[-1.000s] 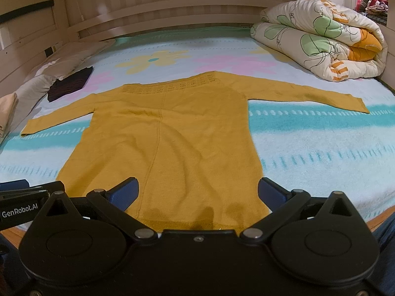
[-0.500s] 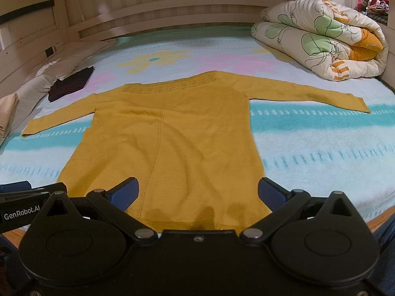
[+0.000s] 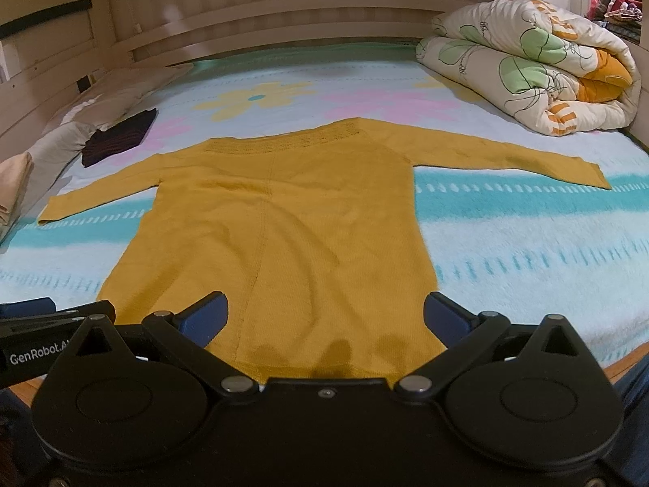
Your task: Fold small clothes
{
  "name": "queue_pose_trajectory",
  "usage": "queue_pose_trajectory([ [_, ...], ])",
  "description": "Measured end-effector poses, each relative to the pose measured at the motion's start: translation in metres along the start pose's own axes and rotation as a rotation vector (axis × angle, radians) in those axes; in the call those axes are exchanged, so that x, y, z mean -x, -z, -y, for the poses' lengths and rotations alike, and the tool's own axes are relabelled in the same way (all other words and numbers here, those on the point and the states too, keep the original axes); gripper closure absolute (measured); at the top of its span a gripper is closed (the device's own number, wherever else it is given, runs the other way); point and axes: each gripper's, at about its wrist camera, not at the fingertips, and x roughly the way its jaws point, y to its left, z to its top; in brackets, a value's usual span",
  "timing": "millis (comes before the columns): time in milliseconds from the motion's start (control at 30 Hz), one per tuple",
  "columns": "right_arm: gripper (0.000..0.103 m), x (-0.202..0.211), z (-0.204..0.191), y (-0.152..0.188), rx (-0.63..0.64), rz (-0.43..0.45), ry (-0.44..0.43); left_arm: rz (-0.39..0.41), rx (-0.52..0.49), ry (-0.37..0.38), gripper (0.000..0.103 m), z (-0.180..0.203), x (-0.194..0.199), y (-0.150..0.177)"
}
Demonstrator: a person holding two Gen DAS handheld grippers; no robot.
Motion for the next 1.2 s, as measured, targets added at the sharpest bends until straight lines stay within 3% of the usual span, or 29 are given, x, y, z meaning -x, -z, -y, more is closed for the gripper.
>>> queue_pose_trajectory([
  [567,0.001,-0.009,0.004,-0.012,-0.021,-0.028,-0.016,-0.033,0.007,0.004,0.039,-0.003,-0.014,-0.013],
  [733,0.001,-0.030,0.019,-0.021,-0.076,-0.077,-0.070,-0.076,0.004,0.029,0.039,-0.001,-0.037,-0.024],
  [800,0.002,-0.045,0.032,-0.027,-0.108,-0.107,-0.078,-0.096,0.007,0.043,0.039,0.003,-0.047,-0.029],
  [900,0.015,-0.064,0.056,-0.039,-0.170,-0.163,-0.092,-0.110,-0.023,0.068,0.041,0.011,-0.066,-0.042],
  [1033,0.015,-0.093,0.107,-0.064,-0.298,-0.207,-0.090,-0.084,-0.072,0.061,0.041,0.026,-0.095,-0.067],
  [1200,0.016,-0.129,0.192,-0.107,-0.386,-0.192,0.048,-0.052,-0.110,0.090,0.041,0.041,-0.128,-0.092],
])
